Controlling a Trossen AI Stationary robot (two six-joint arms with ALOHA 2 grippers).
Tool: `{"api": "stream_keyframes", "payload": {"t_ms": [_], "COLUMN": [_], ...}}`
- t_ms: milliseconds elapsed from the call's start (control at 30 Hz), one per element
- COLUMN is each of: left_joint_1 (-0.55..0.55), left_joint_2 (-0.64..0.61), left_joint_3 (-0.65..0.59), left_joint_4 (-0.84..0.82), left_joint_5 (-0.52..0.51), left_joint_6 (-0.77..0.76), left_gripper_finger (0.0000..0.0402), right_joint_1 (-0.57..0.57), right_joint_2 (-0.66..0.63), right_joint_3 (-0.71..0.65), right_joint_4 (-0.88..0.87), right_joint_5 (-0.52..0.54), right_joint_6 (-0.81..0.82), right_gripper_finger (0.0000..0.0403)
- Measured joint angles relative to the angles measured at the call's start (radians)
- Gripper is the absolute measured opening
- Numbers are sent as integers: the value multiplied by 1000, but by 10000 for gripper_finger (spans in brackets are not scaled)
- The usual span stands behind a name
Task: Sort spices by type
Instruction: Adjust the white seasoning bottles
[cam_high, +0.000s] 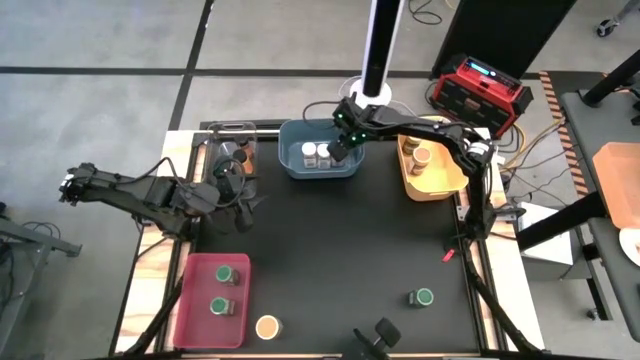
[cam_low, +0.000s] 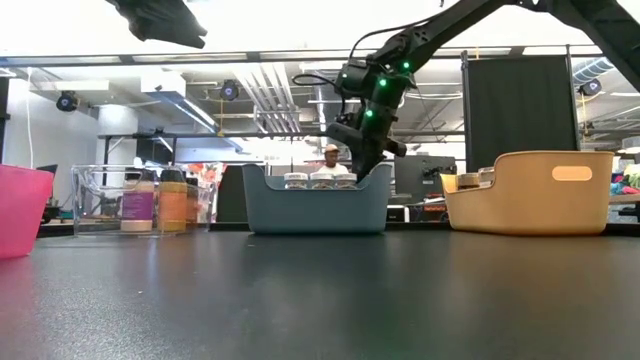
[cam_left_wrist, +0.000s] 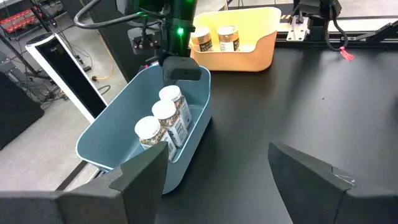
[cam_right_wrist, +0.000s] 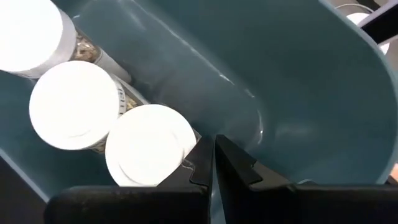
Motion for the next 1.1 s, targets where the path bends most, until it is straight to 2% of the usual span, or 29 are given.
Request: {"api": "stream_keyframes", "payload": {"t_ms": [167,333,433,567,800,1100], "left_joint_1": [0,0,0,0,0,0], "left_joint_2": [0,0,0,0,0,0], "left_joint_3": [0,0,0,0,0,0], "left_joint_4": [0,0,3,3,4,4], "left_joint_5": [0,0,0,0,0,0], "left_joint_6": [0,0,0,0,3,3], "left_gripper_finger": [261,261,261,261,261,261], "right_joint_1": [0,-1,-1,-1,12,22], "right_joint_2": [0,-2,-4,-2,3,3], "right_joint_3": [0,11,20,21,22,23], "right_joint_4": [1,23,68,101,40,43], "right_joint_5": [8,88,52,-49,-55,-48], "right_joint_6": [13,-26,-59,-72,-71,-73], "right_gripper_finger": [9,9,9,9,9,9]}}
